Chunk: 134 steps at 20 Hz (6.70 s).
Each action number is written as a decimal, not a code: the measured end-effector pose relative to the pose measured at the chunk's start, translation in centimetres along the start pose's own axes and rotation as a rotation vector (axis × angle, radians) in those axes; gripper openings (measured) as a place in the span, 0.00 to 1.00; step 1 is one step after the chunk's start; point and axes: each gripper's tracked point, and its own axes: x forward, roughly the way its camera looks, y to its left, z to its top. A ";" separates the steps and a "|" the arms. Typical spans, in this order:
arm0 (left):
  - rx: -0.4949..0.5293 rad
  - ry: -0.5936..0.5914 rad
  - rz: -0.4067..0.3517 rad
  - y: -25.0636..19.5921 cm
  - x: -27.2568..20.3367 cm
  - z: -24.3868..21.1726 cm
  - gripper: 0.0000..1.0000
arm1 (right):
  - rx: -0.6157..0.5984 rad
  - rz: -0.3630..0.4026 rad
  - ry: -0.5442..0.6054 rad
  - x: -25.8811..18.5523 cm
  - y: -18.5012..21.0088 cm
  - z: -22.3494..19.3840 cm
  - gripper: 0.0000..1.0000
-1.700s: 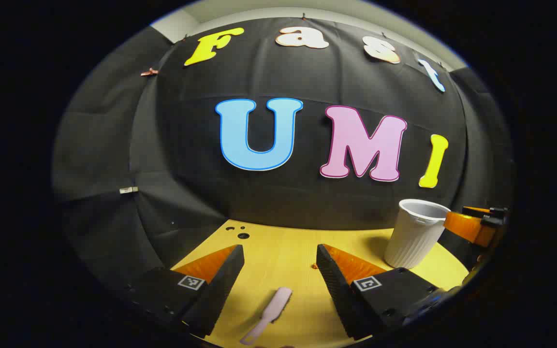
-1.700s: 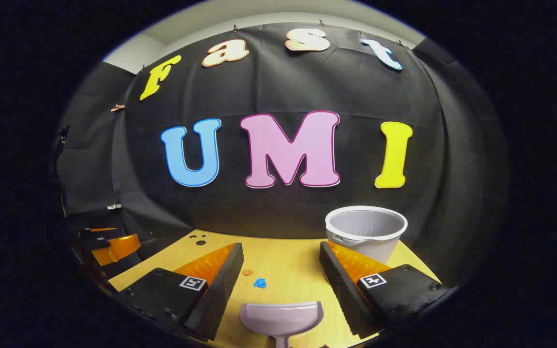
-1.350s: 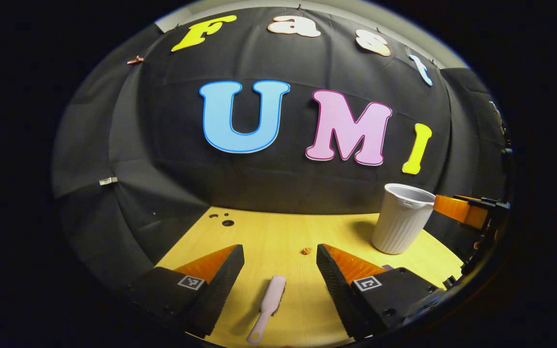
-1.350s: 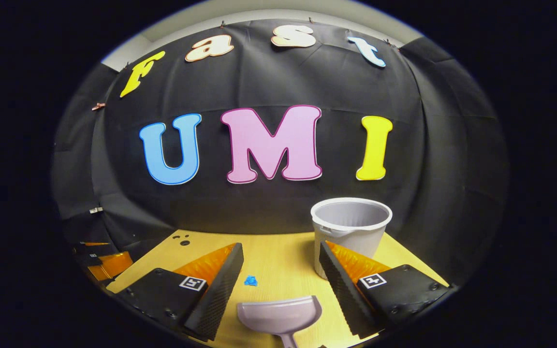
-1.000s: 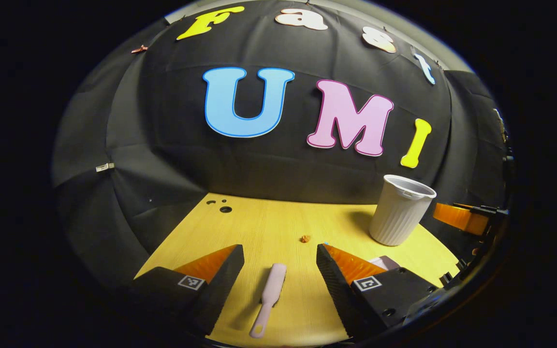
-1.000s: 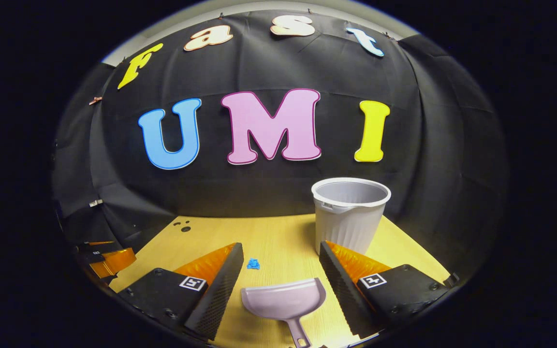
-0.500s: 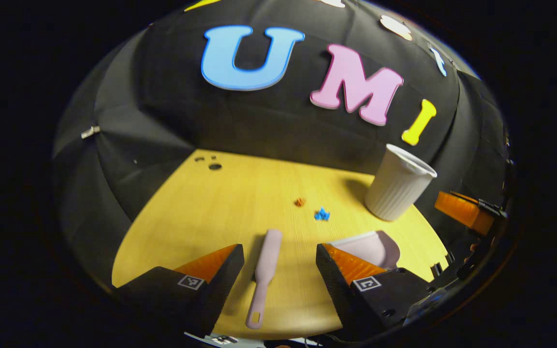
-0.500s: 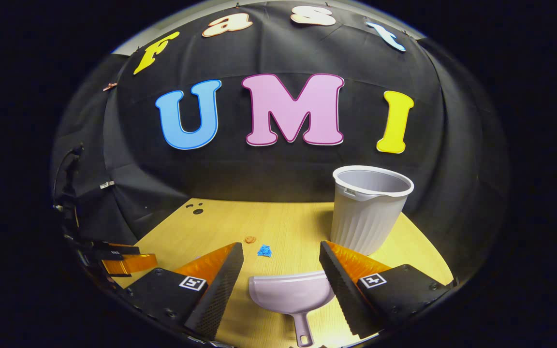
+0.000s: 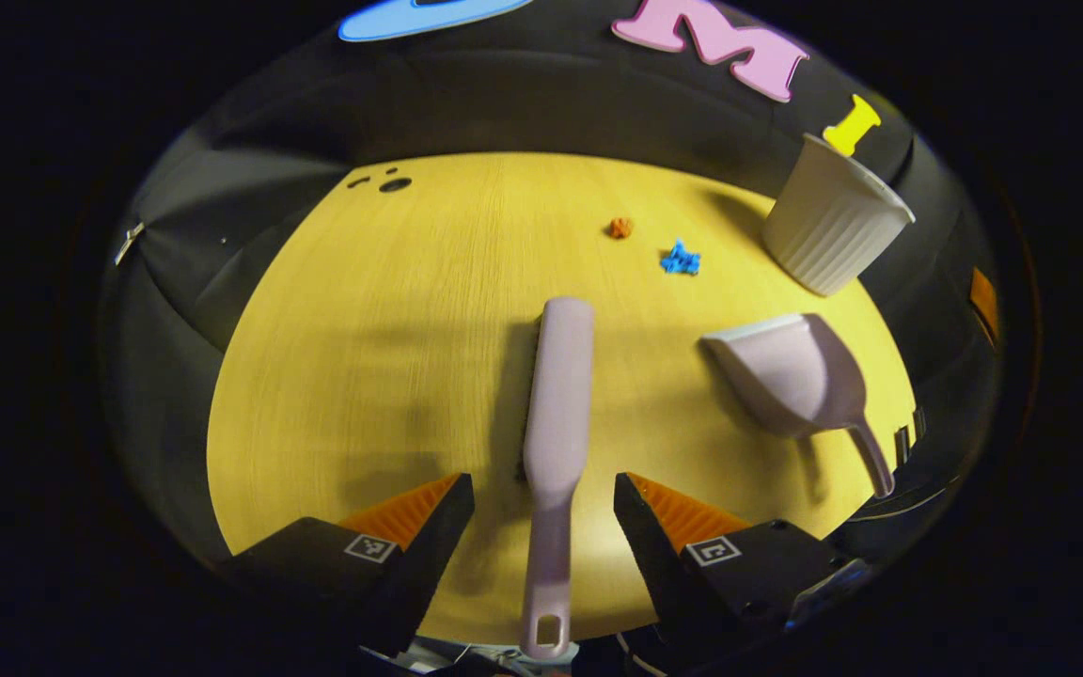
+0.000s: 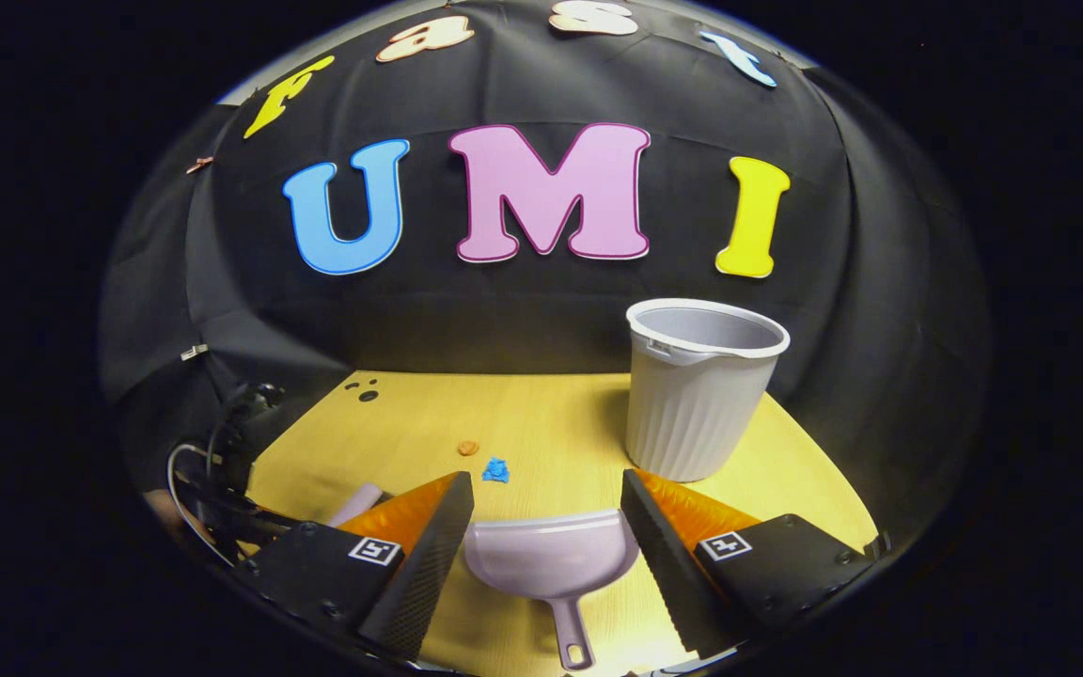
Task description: Pick up the small broom and dustpan from the desktop, sweep the trash into the dustpan with the broom, and then empty the trash into the garbage bin.
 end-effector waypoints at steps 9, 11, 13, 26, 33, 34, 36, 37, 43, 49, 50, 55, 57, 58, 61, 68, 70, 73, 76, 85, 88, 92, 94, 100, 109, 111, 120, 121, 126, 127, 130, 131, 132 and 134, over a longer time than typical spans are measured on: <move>0.132 0.111 0.042 -0.4 3.5 -1.0 0.84 | 0.078 -0.128 0.051 -1.0 -4.0 -1.7 0.99; 0.104 0.093 0.049 -0.4 3.9 -1.0 0.73 | 0.099 -0.143 0.062 -1.1 -4.4 -1.9 0.99; 0.080 0.070 0.059 -0.3 3.7 -0.8 0.58 | 0.111 -0.154 0.078 -1.1 -4.6 -1.9 0.99; 0.027 -0.095 -0.065 1.4 1.3 -2.3 0.25 | 0.106 -0.091 0.329 -1.6 -1.4 -7.4 0.99; 0.013 -0.229 -0.058 3.7 -4.8 -3.4 0.25 | 0.086 -0.056 0.567 -2.1 -0.4 -13.5 0.99; 0.007 -0.236 -0.057 3.7 -5.5 -3.6 0.24 | 0.075 -0.050 0.605 -2.1 -0.6 -14.5 0.99; 0.011 -0.243 -0.047 3.8 -6.2 -3.8 0.25 | 0.048 -0.049 0.654 -1.6 -0.9 -16.4 0.99; 0.008 -0.245 -0.045 3.8 -6.4 -4.1 0.25 | 0.038 -0.046 0.677 -1.3 -1.1 -17.4 0.99; -0.042 -0.215 0.007 3.3 -7.1 -4.2 0.25 | -0.010 -0.075 0.779 2.3 -2.9 -22.6 0.98; -0.081 -0.165 0.039 2.3 -6.1 -2.9 0.25 | 0.033 -0.089 0.813 4.4 -2.5 -24.3 0.83; -0.083 -0.161 0.041 2.2 -6.1 -2.6 0.25 | 0.034 -0.079 0.816 5.2 -2.3 -24.6 0.78; -0.074 -0.132 0.057 2.0 -4.8 -1.2 0.25 | 0.031 -0.075 0.826 5.5 -1.9 -24.7 0.45; -0.071 -0.115 0.049 1.6 -3.9 -0.4 0.25 | 0.035 -0.073 0.826 5.7 -1.9 -24.6 0.42; -0.060 -0.103 0.045 1.5 -3.4 0.2 0.25 | 0.023 -0.055 0.835 5.3 -1.7 -24.3 0.42; -0.004 -0.051 0.019 1.1 -1.6 2.3 0.25 | -0.015 0.024 0.858 5.2 -1.8 -24.7 0.37; 0.211 0.015 0.051 2.6 4.8 10.9 0.25 | -0.010 0.119 0.917 5.0 -2.6 -24.5 0.36; 0.289 0.037 0.064 2.7 6.6 12.7 0.25 | -0.046 0.143 0.914 5.0 -3.4 -24.2 0.36; 0.379 0.043 0.070 2.0 9.2 15.9 0.25 | -0.085 0.179 0.911 5.2 -4.6 -23.7 0.40; 0.443 0.049 0.095 1.6 11.7 19.4 0.25 | -0.130 0.226 0.909 5.2 -5.3 -23.0 0.39; 0.898 0.073 -0.038 -4.2 15.8 25.4 0.24 | -0.198 0.287 0.897 6.1 -6.5 -22.8 0.36; 0.984 0.123 -0.142 -7.1 15.2 23.4 0.25 | -0.213 0.290 0.896 6.1 -6.7 -23.2 0.36; 1.023 0.202 -0.261 -10.7 14.0 19.7 0.25 | -0.227 0.291 0.883 5.8 -6.9 -23.5 0.36; 1.039 0.245 -0.309 -12.3 13.3 17.8 0.27 | -0.235 0.288 0.884 5.9 -6.9 -23.6 0.36; 1.073 0.366 -0.437 -18.6 11.0 11.8 0.25 | -0.277 0.304 0.850 6.5 -7.4 -23.4 0.36; 0.978 0.428 -0.519 -21.1 6.4 5.9 0.25 | -0.278 0.299 0.792 5.5 -7.7 -23.6 0.36; 0.903 0.357 -0.485 -20.9 5.5 6.1 0.25 | -0.269 0.292 0.777 5.6 -7.9 -23.7 0.36; 0.414 0.084 -0.377 -12.4 1.3 2.9 0.25 | -0.264 0.220 0.744 3.9 -10.1 -21.1 0.36; 0.364 0.062 -0.367 -10.6 1.3 1.3 0.25 | -0.251 0.213 0.741 3.6 -10.4 -20.1 0.36; 0.241 0.018 -0.299 -3.1 5.1 -8.2 0.25 | -0.180 0.211 0.722 0.7 -12.1 -13.0 0.36; 0.230 0.012 -0.294 -2.3 6.7 -10.0 0.25 | -0.174 0.221 0.715 0.1 -12.4 -11.2 0.36; 0.205 -0.006 -0.296 -0.6 7.5 -13.4 0.25 | -0.185 0.250 0.687 -2.7 -12.8 -5.9 0.36; 0.199 -0.014 -0.297 -0.3 7.4 -13.9 0.25 | -0.186 0.247 0.676 -3.5 -13.1 -3.9 0.36; 0.193 -0.020 -0.304 0.1 7.1 -14.7 0.25 | -0.174 0.242 0.666 -4.2 -13.2 -1.9 0.36; 0.176 -0.024 -0.312 1.2 5.9 -15.9 0.27 | -0.127 0.248 0.647 -5.4 -13.3 1.7 0.36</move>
